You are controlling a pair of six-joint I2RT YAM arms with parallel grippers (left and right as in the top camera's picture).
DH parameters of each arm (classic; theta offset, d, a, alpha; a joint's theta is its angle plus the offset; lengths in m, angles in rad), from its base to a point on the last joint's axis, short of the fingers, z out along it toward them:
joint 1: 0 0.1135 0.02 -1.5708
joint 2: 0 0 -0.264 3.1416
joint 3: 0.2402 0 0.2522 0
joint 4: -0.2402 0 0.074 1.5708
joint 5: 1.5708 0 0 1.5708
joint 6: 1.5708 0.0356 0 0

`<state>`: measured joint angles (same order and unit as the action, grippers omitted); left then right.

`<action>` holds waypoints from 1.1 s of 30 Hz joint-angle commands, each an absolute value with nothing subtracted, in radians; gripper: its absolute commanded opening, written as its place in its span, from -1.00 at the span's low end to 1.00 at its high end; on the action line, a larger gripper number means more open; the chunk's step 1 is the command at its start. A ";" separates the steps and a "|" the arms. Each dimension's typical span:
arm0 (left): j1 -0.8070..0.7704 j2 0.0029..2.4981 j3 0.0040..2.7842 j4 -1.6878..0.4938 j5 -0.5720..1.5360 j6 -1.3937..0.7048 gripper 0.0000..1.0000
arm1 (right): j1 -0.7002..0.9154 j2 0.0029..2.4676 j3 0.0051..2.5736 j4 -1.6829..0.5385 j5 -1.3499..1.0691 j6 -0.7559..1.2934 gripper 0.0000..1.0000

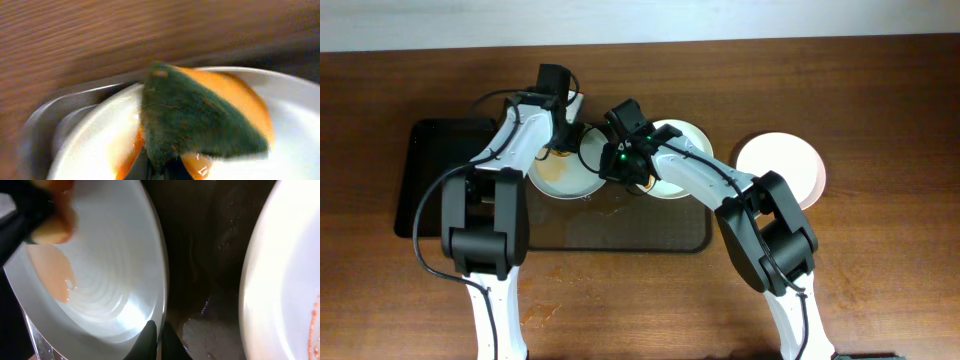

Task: Clean dirty plates on tray and stack at the side
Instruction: 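Scrub the plate with the sponge while the right gripper holds its rim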

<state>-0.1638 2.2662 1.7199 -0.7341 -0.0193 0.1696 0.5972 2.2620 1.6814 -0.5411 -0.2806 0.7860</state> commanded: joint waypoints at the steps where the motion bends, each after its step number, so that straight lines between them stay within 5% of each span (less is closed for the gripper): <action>1: -0.192 2.356 1.670 -0.829 0.304 0.344 -0.99 | 0.595 2.286 1.681 -0.546 -0.259 0.764 -0.91; 4: -0.189 2.356 1.670 -0.893 0.295 0.348 -0.99 | 0.595 2.286 1.681 -0.546 -0.259 0.764 -0.91; 11: -0.100 2.356 1.671 -0.962 -0.340 -0.421 -0.99 | 0.595 2.286 1.681 -0.546 -0.259 0.764 -0.91; 14: -0.075 2.356 1.671 -1.012 -0.413 -0.478 -0.99 | 0.595 2.286 1.681 -0.546 -0.259 0.764 -0.91; 18: -0.076 2.356 1.671 -1.093 -0.212 -0.229 -0.99 | 0.595 2.286 1.681 -0.546 -0.259 0.764 -0.91; 24: -0.075 2.356 1.671 -1.195 0.448 0.208 -0.99 | 0.595 2.286 1.681 -0.546 -0.270 0.763 -0.91; 30: -0.068 2.356 1.671 -1.011 0.450 0.120 -0.99 | 0.595 2.286 1.681 -0.546 -0.270 0.763 -0.92; 33: -0.067 2.356 1.671 -0.793 0.285 -0.016 -0.99 | 0.595 2.286 1.681 -0.550 -0.270 0.763 -0.92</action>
